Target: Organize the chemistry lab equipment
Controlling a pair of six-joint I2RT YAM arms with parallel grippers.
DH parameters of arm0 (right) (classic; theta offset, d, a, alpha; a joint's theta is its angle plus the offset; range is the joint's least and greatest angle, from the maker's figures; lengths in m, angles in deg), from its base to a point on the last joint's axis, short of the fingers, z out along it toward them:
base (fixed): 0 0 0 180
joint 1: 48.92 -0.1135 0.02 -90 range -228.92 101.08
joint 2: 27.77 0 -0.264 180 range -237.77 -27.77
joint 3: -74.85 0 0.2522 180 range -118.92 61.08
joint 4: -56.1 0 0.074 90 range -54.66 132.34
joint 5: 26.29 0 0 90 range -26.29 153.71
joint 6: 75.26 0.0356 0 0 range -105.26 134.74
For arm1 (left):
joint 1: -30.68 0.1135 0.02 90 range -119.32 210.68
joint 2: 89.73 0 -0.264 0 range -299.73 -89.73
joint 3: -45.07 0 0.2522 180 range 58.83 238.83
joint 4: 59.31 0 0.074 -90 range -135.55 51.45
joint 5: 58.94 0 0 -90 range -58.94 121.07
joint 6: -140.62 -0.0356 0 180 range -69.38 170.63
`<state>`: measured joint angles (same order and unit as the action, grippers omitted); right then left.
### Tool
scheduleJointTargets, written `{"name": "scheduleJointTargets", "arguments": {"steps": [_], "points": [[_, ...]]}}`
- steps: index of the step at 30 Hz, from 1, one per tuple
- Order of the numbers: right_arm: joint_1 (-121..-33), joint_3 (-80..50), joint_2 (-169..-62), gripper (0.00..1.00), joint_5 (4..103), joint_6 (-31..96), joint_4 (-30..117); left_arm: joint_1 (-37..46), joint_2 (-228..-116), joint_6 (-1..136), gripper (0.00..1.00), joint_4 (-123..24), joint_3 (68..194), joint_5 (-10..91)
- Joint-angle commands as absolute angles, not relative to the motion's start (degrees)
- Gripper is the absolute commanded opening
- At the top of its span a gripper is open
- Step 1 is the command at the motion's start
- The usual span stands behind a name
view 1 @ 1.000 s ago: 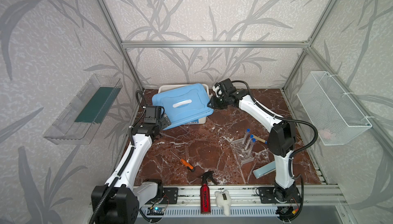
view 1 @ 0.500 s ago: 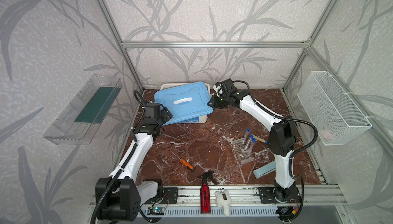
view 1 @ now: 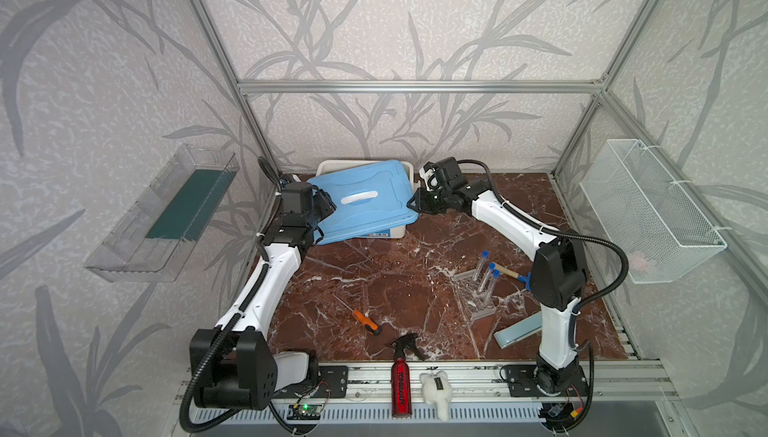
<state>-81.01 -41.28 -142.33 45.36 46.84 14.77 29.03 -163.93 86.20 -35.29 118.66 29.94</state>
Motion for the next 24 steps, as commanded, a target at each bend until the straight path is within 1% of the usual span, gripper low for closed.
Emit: {"name": "scheduleJointTargets", "arguments": {"steps": [1, 3, 5, 8, 12, 16, 18, 20, 23, 24], "points": [[-81.25, -42.94, -140.46, 0.19, 49.93, 47.02, 14.90, 29.26, -167.05, 86.37, 0.66, -34.27, 121.68, 30.17], [-81.09, -46.21, -142.38, 0.16, 52.73, 46.41, 10.85, 29.24, -167.77, 85.97, 0.66, -33.49, 122.75, 30.50], [-81.05, -49.79, -144.47, 0.14, 55.02, 46.22, 7.33, 29.04, -167.39, 85.30, 0.66, -31.36, 123.84, 27.87], [-81.04, -54.08, -146.74, 0.08, 57.55, 47.34, 3.24, 29.09, -166.94, 83.65, 0.67, -26.07, 126.70, 23.77], [-80.60, -48.81, -144.54, 0.05, 57.12, 50.78, 9.99, 29.03, -165.19, 82.27, 0.70, -23.60, 126.21, 21.49], [-79.89, -42.58, -141.21, 0.02, 59.47, 56.96, 15.87, 29.04, -164.18, 81.94, 0.73, -22.87, 124.81, 20.34], [-78.89, -38.49, -139.49, 0.01, 57.87, 60.19, 21.74, 29.07, -163.96, 82.70, 0.80, -22.41, 124.11, 20.04], [-78.08, -36.43, -138.57, 0.01, 55.84, 61.94, 25.81, 29.04, -163.50, 83.06, 0.87, -25.06, 121.78, 21.83], [-77.48, -35.29, -138.00, 0.01, 50.79, 64.31, 30.94, 29.10, -163.52, 84.81, 0.90, -29.40, 118.71, 25.68], [-77.56, -35.29, -137.75, 0.01, 50.54, 64.78, 31.42, 29.11, -163.70, 85.43, 0.91, -30.76, 117.86, 26.72]]}}
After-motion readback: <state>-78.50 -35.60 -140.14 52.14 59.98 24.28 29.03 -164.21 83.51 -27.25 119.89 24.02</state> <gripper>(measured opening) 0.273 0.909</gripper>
